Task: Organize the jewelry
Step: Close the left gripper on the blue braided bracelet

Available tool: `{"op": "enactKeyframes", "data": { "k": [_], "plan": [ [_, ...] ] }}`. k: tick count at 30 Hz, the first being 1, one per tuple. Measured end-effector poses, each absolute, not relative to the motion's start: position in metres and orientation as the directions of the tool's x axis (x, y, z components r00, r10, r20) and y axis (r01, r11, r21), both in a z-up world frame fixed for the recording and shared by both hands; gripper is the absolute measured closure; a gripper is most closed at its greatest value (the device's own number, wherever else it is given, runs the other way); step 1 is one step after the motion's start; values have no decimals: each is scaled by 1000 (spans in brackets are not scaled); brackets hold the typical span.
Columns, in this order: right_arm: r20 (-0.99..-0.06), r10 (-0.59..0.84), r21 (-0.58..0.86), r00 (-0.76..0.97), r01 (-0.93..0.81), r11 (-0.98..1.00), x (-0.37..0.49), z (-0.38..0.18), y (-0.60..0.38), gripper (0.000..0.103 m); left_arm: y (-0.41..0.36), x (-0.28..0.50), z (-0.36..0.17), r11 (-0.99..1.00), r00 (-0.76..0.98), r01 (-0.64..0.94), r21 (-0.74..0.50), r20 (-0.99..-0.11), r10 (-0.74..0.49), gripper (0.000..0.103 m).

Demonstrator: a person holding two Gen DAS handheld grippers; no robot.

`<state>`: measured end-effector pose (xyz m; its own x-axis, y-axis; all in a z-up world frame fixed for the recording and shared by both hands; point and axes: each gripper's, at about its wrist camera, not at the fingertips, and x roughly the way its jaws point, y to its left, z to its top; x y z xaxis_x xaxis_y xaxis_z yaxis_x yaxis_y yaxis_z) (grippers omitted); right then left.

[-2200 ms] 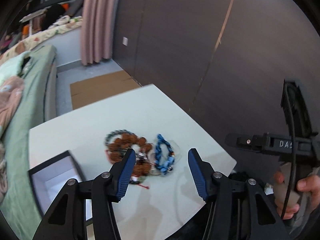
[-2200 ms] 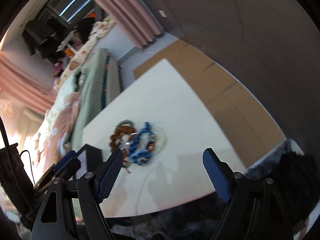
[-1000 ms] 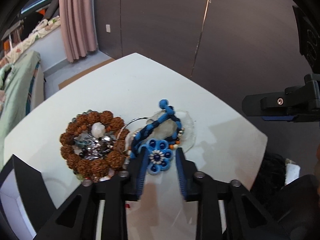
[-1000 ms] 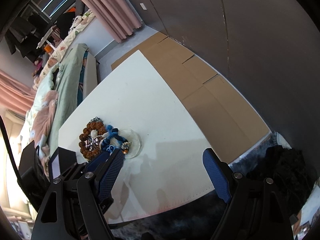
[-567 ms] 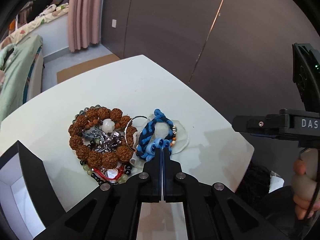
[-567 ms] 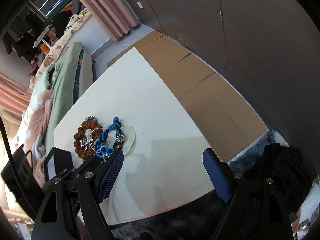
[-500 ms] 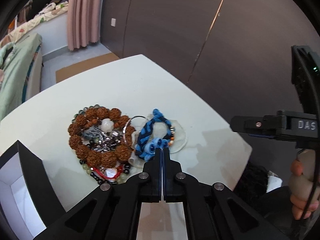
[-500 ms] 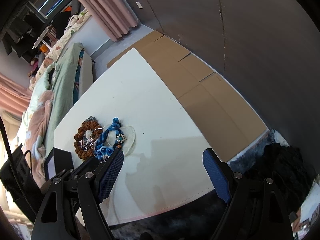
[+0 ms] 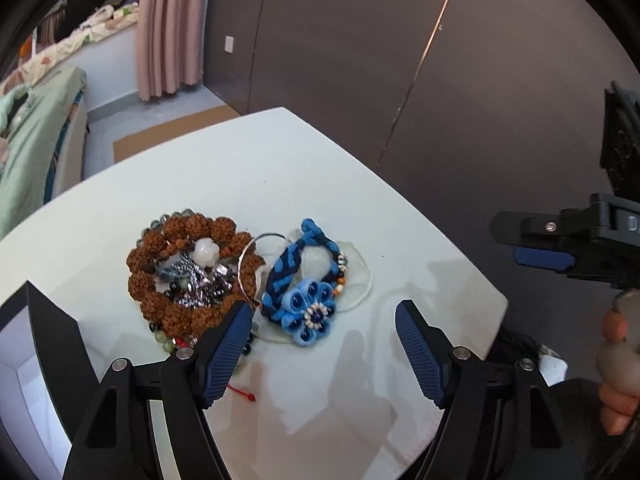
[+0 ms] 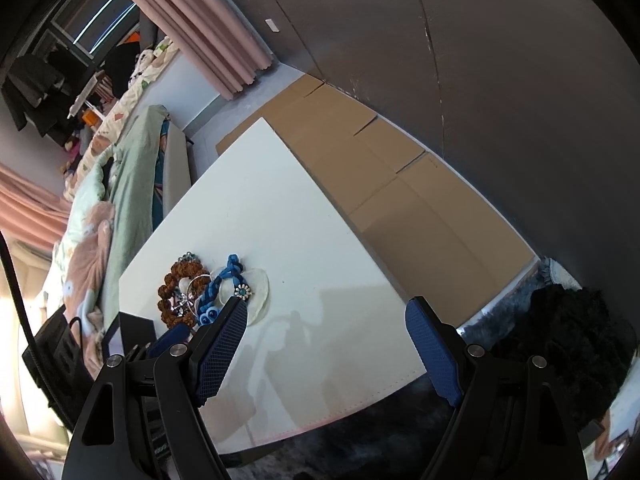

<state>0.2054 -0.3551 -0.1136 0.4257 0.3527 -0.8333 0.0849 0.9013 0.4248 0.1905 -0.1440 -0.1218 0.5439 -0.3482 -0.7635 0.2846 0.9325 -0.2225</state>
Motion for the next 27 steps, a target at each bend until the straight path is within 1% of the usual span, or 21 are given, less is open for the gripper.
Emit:
{"op": "enactKeyframes", "data": {
  "k": [1, 3, 9, 12, 13, 14, 15, 16, 19, 27],
  "plan": [
    [-833, 354, 426, 426, 86, 900, 205, -114, -357, 20, -146, 191, -123, 932, 538, 285, -226, -766, -350, 36],
    [-832, 356, 430, 426, 89, 899, 206, -114, -359, 20, -151, 194, -125, 934, 544, 291, -207, -767, -339, 41],
    [-831, 360, 434, 423, 90, 897, 206, -116, -363, 20, -160, 204, -137, 943, 555, 293, -160, -774, -304, 43],
    [-834, 359, 428, 419, 81, 900, 207, -117, -361, 20, -165, 204, -145, 949, 554, 296, -110, -790, -264, 45],
    [-835, 360, 428, 417, 80, 900, 207, -117, -361, 20, -166, 205, -145, 950, 555, 294, -103, -791, -257, 50],
    [-835, 360, 428, 416, 80, 900, 207, -117, -361, 20, -164, 205, -146, 951, 552, 287, -113, -792, -260, 66],
    [-836, 359, 427, 415, 80, 901, 208, -118, -361, 20, -160, 207, -146, 951, 543, 279, -135, -794, -272, 69],
    [-837, 357, 425, 415, 81, 902, 208, -118, -360, 20, -155, 208, -146, 949, 541, 269, -162, -790, -288, 70],
    [-840, 353, 419, 413, 79, 905, 208, -118, -358, 20, -145, 209, -139, 951, 556, 250, -181, -777, -294, 72],
    [-835, 381, 435, 398, 51, 899, 211, -122, -347, 20, -121, 199, -106, 931, 597, 239, -274, -715, -364, 72]
  ]
}}
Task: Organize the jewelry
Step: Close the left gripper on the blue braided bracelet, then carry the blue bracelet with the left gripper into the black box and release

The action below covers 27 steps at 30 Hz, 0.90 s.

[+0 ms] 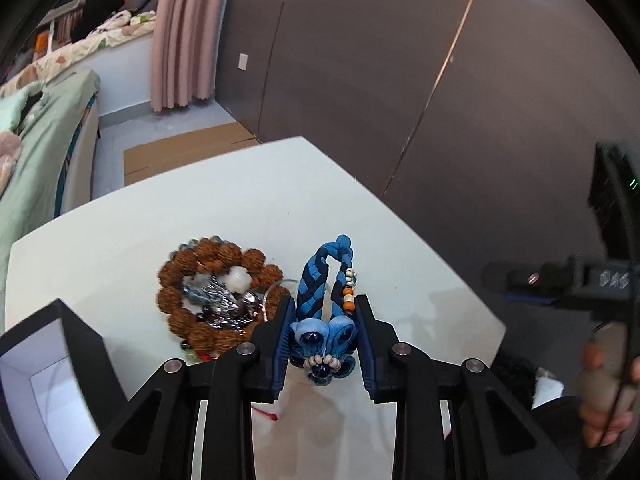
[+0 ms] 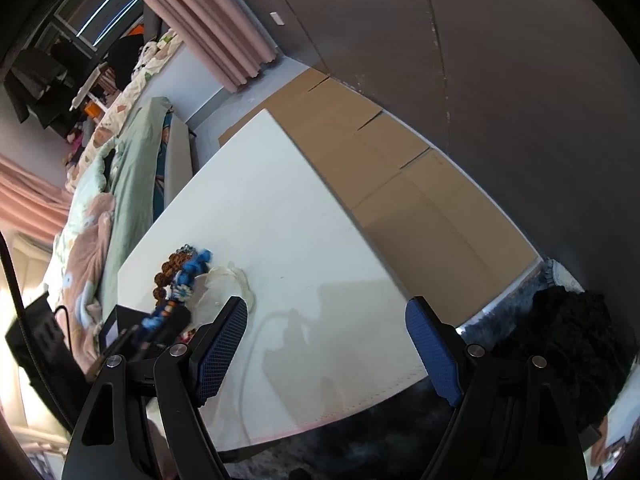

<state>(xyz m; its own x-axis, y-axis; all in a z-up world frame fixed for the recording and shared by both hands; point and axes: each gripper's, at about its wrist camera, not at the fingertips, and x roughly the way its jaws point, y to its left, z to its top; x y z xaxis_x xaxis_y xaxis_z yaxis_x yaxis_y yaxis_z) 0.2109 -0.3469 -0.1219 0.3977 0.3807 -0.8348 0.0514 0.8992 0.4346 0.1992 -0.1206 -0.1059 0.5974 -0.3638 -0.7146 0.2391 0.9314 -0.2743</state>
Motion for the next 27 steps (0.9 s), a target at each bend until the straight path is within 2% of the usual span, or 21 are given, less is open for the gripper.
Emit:
{"op": "enactKeyframes", "data": {
  "k": [5, 7, 17, 27],
  "plan": [
    [-799, 480, 524, 362, 28, 851, 215, -130, -336, 21, -109, 198, -96, 913, 599, 239, -332, -689, -407, 72],
    [-800, 488, 527, 349, 20, 850, 216, -134, -329, 25, -104, 198, -92, 912, 607, 235, -336, -682, -408, 72],
    [-785, 543, 553, 299, -58, 831, 222, -142, -285, 26, -73, 193, -88, 891, 615, 189, -413, -658, -435, 72],
    [-842, 470, 428, 265, -200, 881, 218, -145, -229, 26, -46, 189, -77, 900, 653, 129, -417, -647, -394, 72]
  ]
}}
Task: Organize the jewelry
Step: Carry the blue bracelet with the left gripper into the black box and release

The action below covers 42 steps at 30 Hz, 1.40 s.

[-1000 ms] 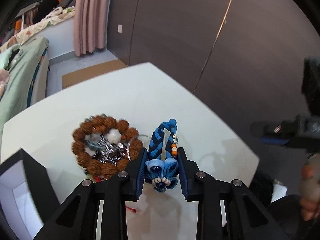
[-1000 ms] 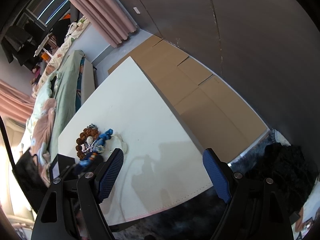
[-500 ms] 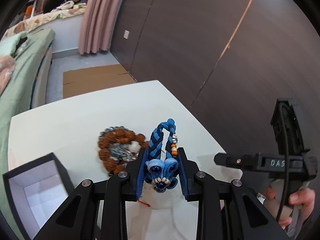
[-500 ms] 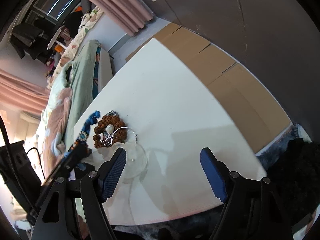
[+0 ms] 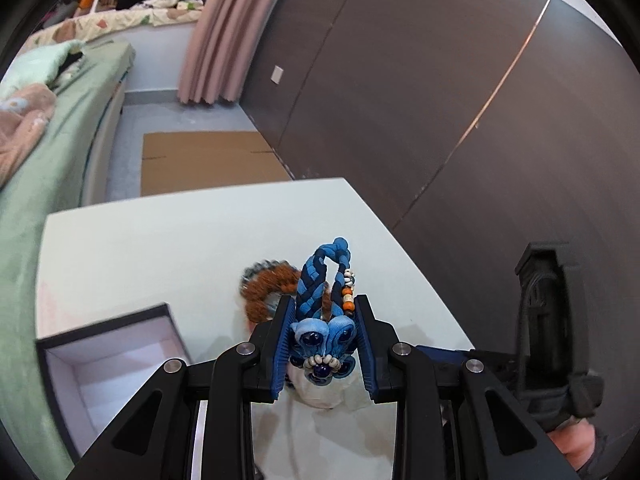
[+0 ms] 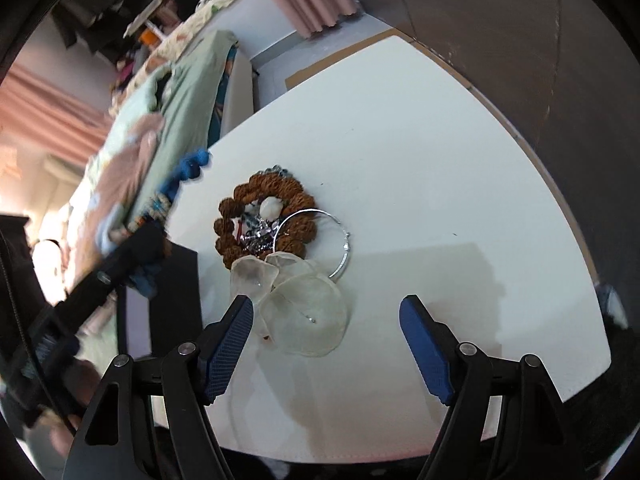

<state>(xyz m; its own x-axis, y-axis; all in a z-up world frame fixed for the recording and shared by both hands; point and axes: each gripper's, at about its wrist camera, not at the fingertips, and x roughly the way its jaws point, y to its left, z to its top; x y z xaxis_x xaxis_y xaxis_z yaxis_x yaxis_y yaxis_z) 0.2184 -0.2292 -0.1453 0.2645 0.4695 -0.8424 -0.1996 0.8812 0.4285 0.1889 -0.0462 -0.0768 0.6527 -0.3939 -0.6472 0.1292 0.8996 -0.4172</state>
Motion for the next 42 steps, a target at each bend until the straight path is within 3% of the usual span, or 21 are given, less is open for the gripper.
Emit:
{"op": "enactKeyframes", "data": {
  "k": [10, 11, 12, 13, 14, 15, 30, 32, 33, 35, 36, 42],
  "plan": [
    [-860, 439, 369, 260, -279, 887, 217, -149, -195, 26, -13, 179, -69, 909, 678, 58, -412, -652, -339, 72],
    [-868, 426, 354, 255, -285, 891, 217, -152, -192, 34, -10, 178, -68, 910, 679, 52, -411, -654, -334, 72],
    [-877, 414, 341, 246, -289, 894, 217, -155, -189, 57, -8, 177, -68, 913, 680, 47, -406, -657, -327, 72],
    [-888, 402, 334, 223, -290, 897, 217, -160, -186, 69, -5, 175, -68, 915, 679, 41, -401, -660, -320, 72],
    [-890, 398, 332, 221, -283, 900, 217, -162, -187, 89, -3, 173, -68, 917, 679, 37, -398, -663, -315, 72],
    [-887, 404, 340, 222, -279, 898, 216, -162, -189, 94, 0, 171, -67, 918, 678, 31, -395, -666, -310, 72],
    [-727, 601, 497, 333, -349, 794, 187, -106, -205, 97, 37, 137, -69, 936, 647, -12, -353, -716, -262, 72],
    [-696, 633, 525, 339, -361, 771, 186, -98, -203, 97, 40, 136, -71, 934, 632, -19, -357, -728, -265, 68],
    [-686, 643, 534, 340, -365, 763, 187, -97, -200, 97, 42, 135, -72, 935, 626, -25, -354, -735, -262, 61],
    [-654, 677, 566, 337, -377, 734, 186, -91, -194, 97, 46, 133, -73, 933, 626, -29, -358, -735, -263, 29],
    [-646, 685, 570, 336, -384, 726, 185, -89, -189, 97, 49, 131, -72, 930, 634, -32, -367, -727, -265, 5],
    [-609, 730, 584, 310, -449, 677, 181, -72, -153, 97, 73, 121, -56, 914, 693, -69, -400, -678, -244, 2]
  ]
}}
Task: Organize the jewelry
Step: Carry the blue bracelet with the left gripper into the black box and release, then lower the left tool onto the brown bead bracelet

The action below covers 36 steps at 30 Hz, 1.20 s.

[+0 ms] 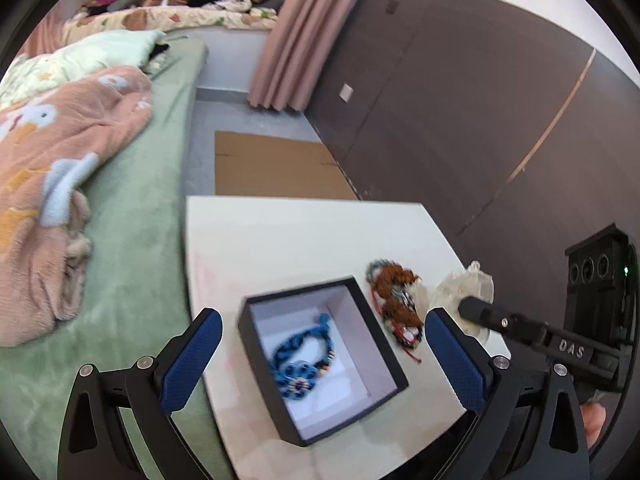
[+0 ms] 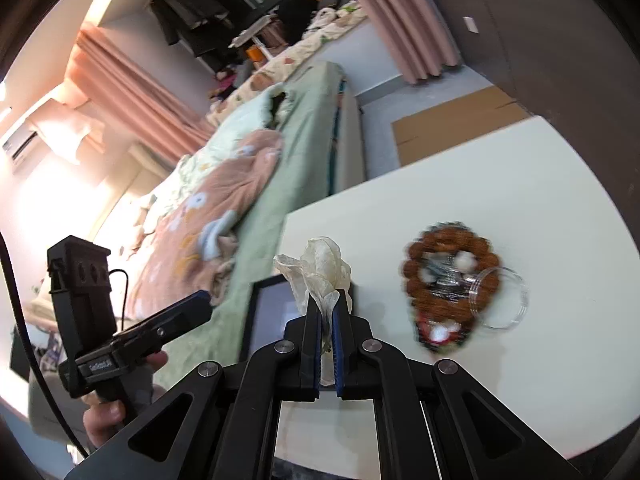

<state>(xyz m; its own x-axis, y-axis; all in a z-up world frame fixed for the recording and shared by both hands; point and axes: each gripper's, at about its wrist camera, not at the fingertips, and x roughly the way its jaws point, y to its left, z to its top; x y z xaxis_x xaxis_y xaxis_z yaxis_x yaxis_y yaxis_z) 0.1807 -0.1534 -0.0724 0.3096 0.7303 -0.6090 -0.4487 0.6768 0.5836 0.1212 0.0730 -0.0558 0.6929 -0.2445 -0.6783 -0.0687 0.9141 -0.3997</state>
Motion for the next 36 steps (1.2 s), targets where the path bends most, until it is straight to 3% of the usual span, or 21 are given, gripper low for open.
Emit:
{"op": "enactKeyframes", "data": {
  "k": [8, 10, 11, 12, 13, 23, 36],
  "plan": [
    [-592, 772, 604, 233, -506, 616, 183, -63, -106, 95, 111, 110, -42, 903, 759, -166, -396, -636, -140, 2],
    [-618, 759, 598, 203, -505, 622, 187, -68, -96, 69, 116, 108, -40, 900, 770, -171, -402, -624, -133, 2],
    [-638, 740, 584, 214, -491, 646, 190, -71, -93, 42, 117, 109, -39, 899, 774, -174, -402, -620, -128, 2],
    [-641, 730, 576, 235, -481, 661, 191, -71, -96, 29, 118, 108, -39, 898, 778, -179, -402, -617, -121, 2],
    [-641, 721, 568, 264, -469, 676, 192, -70, -100, 27, 118, 108, -38, 897, 781, -179, -404, -612, -120, 2],
    [-641, 585, 521, 496, -278, 807, 206, -49, -195, 27, 76, 119, -24, 926, 815, -70, -371, -556, -161, 2],
    [-677, 525, 511, 516, -183, 840, 210, -48, -253, 27, -11, 161, -37, 948, 761, 64, -313, -599, -249, 3]
  ]
}}
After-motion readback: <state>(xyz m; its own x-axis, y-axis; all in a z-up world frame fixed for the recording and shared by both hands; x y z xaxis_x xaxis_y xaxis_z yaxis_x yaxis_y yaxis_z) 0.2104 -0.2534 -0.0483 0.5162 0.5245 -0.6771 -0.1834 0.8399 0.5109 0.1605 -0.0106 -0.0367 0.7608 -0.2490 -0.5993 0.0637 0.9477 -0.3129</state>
